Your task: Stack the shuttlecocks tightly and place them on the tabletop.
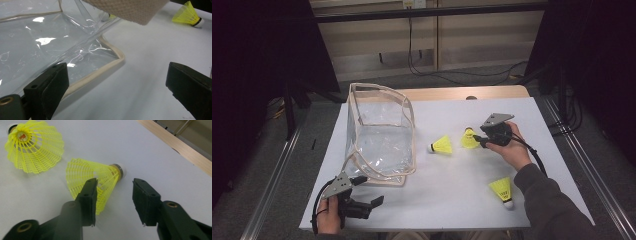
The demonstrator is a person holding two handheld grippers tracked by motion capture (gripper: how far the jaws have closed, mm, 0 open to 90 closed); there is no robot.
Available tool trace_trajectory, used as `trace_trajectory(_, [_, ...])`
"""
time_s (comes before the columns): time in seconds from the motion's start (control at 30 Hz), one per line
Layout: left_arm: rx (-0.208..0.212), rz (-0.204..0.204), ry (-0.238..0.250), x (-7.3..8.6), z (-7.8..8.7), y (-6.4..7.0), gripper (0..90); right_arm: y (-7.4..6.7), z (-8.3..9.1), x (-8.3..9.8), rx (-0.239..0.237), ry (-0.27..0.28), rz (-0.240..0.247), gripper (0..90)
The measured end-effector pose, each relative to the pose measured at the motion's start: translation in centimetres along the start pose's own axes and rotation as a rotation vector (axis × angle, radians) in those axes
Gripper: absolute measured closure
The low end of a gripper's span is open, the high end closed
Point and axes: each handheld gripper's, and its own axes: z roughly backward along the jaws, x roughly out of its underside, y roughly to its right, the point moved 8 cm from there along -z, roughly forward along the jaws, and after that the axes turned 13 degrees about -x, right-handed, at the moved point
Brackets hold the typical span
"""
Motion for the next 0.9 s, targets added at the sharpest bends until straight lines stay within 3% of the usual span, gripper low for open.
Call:
trace_trajectory(0.43, [0.001,-0.003,-0.002,0.1,-0.1,0.0,4.3,0.5,0.2,0.5,-0.002,-0.032,0.006,88.7])
trace_trajectory(0.9, [-0.001,-0.001,-0.004,0.1,0.0,-0.1,4.5,0.1,2.0,0.0,-0.05,0.008,-0.014,90.0])
